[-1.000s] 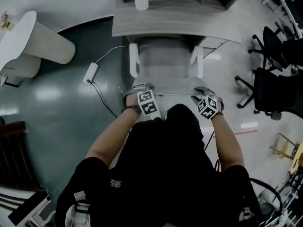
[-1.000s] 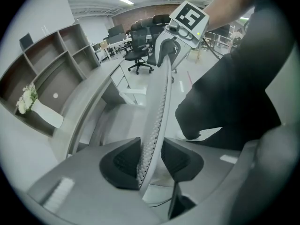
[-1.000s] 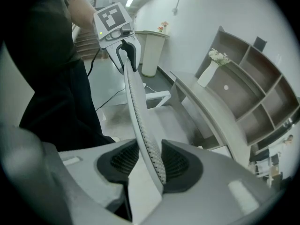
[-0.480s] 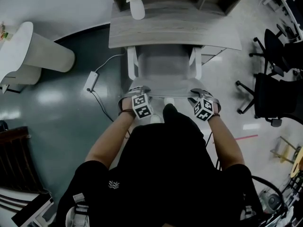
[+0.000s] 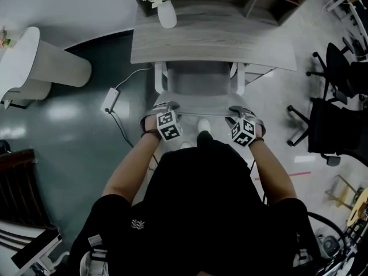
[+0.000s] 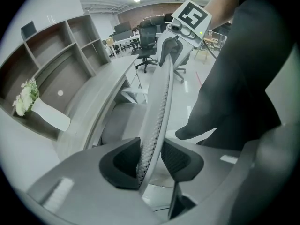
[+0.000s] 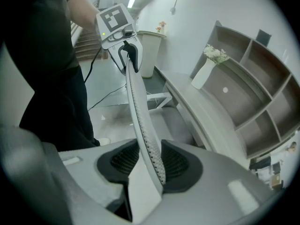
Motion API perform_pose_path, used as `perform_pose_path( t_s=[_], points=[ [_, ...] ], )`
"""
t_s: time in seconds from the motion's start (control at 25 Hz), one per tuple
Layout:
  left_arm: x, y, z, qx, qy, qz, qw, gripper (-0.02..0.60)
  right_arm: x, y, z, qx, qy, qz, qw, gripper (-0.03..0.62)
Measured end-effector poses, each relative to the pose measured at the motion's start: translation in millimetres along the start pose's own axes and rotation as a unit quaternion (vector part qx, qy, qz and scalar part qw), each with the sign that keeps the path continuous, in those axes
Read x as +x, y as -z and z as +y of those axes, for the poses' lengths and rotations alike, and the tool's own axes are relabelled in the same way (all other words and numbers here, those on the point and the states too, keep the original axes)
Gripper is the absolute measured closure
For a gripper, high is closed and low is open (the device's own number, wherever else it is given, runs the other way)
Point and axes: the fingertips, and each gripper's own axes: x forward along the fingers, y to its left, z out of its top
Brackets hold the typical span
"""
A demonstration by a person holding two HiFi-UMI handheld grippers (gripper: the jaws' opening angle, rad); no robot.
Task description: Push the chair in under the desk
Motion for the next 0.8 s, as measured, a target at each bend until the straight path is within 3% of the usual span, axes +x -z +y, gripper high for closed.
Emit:
perform_pose_path(
  t_s=[0.8],
  points=[
    [13.3,-12.5,49.1,-0.006,-0.002,0.011,0.9999,0.434,14.5,-6.1,-53.0,-0.020,-0.008,-0.011,1.000,0.447]
  ],
)
